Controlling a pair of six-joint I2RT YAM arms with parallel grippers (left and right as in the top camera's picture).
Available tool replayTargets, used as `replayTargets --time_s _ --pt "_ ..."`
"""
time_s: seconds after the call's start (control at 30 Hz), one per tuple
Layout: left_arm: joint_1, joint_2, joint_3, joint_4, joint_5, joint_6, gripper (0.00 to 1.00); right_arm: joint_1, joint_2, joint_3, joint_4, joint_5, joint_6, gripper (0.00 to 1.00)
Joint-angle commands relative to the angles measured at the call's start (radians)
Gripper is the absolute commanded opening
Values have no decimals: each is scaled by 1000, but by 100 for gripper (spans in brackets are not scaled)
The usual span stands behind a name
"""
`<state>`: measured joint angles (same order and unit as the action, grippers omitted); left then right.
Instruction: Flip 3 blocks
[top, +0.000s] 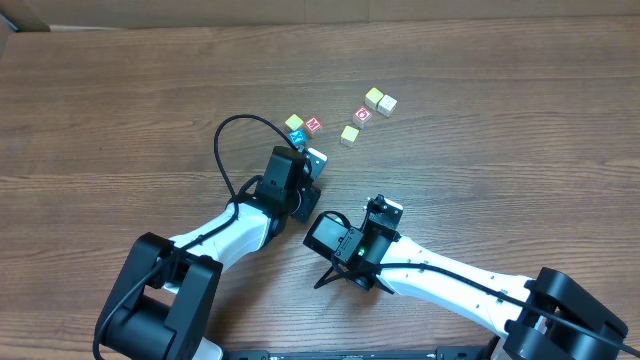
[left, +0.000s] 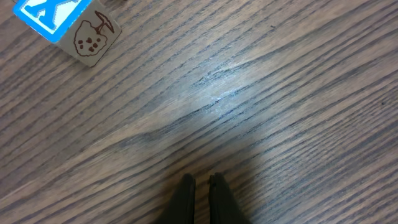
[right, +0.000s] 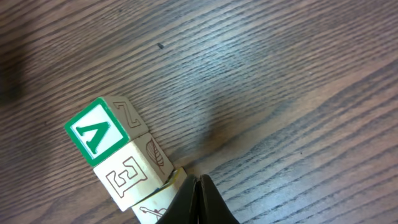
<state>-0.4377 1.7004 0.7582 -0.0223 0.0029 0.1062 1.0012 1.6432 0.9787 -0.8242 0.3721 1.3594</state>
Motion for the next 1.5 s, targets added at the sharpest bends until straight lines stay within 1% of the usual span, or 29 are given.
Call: replayTargets --time_s 0.0,0.1,0.2,0.33,1.47 --pt "2 13 -9 -1 -2 -10 4 -8 1 -9 -2 4 33 4" --pt "2 13 -9 -3 -2 -10 4 -8 2 -10 -1 -11 39 4" --pt "2 13 -9 -4 -2 -10 4 -8 3 -11 -16 -23 89 4" --pt "2 13 -9 -10 -2 -10 4 -8 4 -13 -23 -27 115 4" --pt "2 13 -9 -14 -3 -10 4 -8 5 -60 52 -78 134 4"
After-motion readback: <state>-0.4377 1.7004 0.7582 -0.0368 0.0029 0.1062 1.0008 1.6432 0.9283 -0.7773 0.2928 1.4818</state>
